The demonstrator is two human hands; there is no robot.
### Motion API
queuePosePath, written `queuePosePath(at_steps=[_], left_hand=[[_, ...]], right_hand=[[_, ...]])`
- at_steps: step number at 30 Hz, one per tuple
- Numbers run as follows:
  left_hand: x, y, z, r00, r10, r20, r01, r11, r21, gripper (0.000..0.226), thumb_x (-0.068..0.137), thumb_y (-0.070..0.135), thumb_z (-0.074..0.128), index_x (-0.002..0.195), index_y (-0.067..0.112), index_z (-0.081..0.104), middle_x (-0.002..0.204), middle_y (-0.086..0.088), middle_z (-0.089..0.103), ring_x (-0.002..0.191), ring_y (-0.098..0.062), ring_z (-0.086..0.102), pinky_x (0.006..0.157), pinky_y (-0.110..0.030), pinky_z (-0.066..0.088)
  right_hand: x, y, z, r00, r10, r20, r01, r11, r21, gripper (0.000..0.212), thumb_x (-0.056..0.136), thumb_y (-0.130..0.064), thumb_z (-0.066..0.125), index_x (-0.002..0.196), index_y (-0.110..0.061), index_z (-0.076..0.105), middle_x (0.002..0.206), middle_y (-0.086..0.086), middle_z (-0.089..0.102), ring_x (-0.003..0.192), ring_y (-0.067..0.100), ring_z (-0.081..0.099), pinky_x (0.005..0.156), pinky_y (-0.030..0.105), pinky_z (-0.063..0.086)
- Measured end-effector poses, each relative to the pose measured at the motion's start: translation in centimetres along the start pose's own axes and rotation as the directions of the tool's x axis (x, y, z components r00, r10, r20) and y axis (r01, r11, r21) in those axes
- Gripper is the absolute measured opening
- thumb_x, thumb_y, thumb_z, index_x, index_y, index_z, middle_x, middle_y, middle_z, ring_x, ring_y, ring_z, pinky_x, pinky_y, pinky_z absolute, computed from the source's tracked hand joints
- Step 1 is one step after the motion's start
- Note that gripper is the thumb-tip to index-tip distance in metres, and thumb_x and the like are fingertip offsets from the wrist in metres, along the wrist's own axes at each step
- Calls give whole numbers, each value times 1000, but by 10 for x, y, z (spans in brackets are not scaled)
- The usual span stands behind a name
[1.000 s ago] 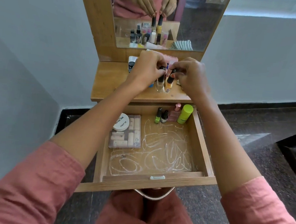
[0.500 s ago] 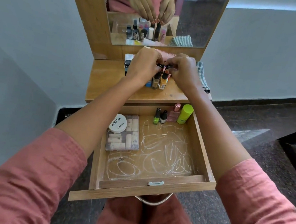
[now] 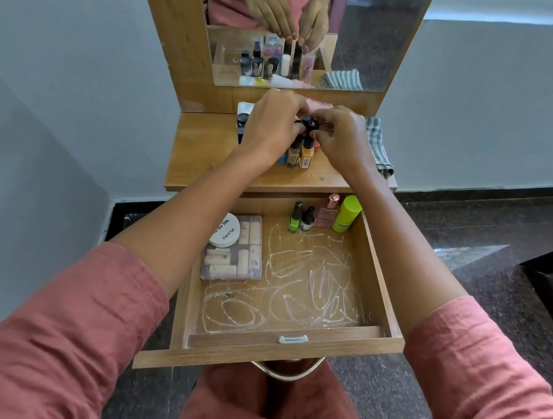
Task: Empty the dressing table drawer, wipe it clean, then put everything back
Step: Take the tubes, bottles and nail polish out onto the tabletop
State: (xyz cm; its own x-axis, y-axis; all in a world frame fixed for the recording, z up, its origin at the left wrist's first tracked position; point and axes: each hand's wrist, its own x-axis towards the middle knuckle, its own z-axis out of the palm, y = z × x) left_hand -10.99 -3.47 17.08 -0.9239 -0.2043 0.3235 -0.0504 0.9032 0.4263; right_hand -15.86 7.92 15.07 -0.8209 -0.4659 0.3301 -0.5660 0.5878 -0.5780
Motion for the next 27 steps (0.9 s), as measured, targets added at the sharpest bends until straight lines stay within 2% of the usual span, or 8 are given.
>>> queuePosePath(at_steps=[3, 6, 9, 14, 17, 21, 27], left_hand=[[-8, 3, -2, 998, 6, -60, -10, 998, -64, 25, 86, 10, 61, 111, 9, 65, 113, -9, 65, 107, -20, 57, 88, -32, 48], [-22, 6, 2, 998, 24, -65, -34, 988, -147, 21, 85, 8, 60, 105, 7, 67, 108, -9, 66, 100, -19, 60, 84, -27, 48], [-41, 9, 16, 999, 40, -25, -44, 982, -182, 18, 85, 8, 61, 102, 7, 67, 103, -8, 66, 95, -18, 60, 83, -24, 47], [-79, 10, 46, 999, 37, 39, -27, 973, -228, 18, 85, 7, 60, 102, 7, 67, 103, -8, 67, 93, -17, 62, 82, -26, 51], [-97, 4, 66, 996, 0, 89, 18, 980, -197, 18, 87, 7, 57, 102, 7, 67, 104, -6, 67, 96, -19, 61, 77, -24, 45], [-106, -5, 85, 994, -41, 105, 59, 983, -176, 24, 87, 2, 53, 109, 5, 63, 110, -8, 63, 104, -24, 56, 86, -31, 43], [-104, -8, 98, 990, -91, 104, 110, 976, -189, 31, 86, 1, 54, 115, 6, 61, 116, -10, 61, 109, -26, 55, 89, -32, 43]], right_hand=[[-7, 1, -3, 999, 1, -39, 1, 999, 39, 36, 81, 9, 54, 114, -1, 61, 104, 16, 61, 91, 20, 55, 75, 8, 38], [-21, 6, -5, 995, 18, -97, -11, 997, 78, 30, 81, 10, 54, 108, 2, 64, 102, 18, 62, 86, 14, 53, 71, -2, 37], [-40, 13, -1, 991, 34, -131, -22, 996, 89, 21, 81, 7, 55, 97, 1, 68, 93, 18, 65, 81, 16, 54, 68, 5, 38], [-78, 26, 16, 995, 83, -49, -79, 994, 76, 20, 81, 6, 55, 95, 2, 69, 93, 18, 67, 84, 20, 59, 75, 17, 41], [-95, 32, 28, 992, 126, 4, -126, 992, 30, 21, 81, 5, 54, 94, -1, 70, 95, 15, 69, 87, 26, 63, 77, 26, 46], [-105, 37, 42, 991, 127, 30, -125, 991, -42, 25, 84, 0, 52, 103, -6, 68, 103, 12, 68, 96, 27, 62, 79, 37, 51], [-104, 41, 57, 985, 137, 106, -109, 967, -229, 25, 89, -7, 46, 107, -8, 62, 111, 8, 63, 104, 29, 56, 70, 37, 46]])
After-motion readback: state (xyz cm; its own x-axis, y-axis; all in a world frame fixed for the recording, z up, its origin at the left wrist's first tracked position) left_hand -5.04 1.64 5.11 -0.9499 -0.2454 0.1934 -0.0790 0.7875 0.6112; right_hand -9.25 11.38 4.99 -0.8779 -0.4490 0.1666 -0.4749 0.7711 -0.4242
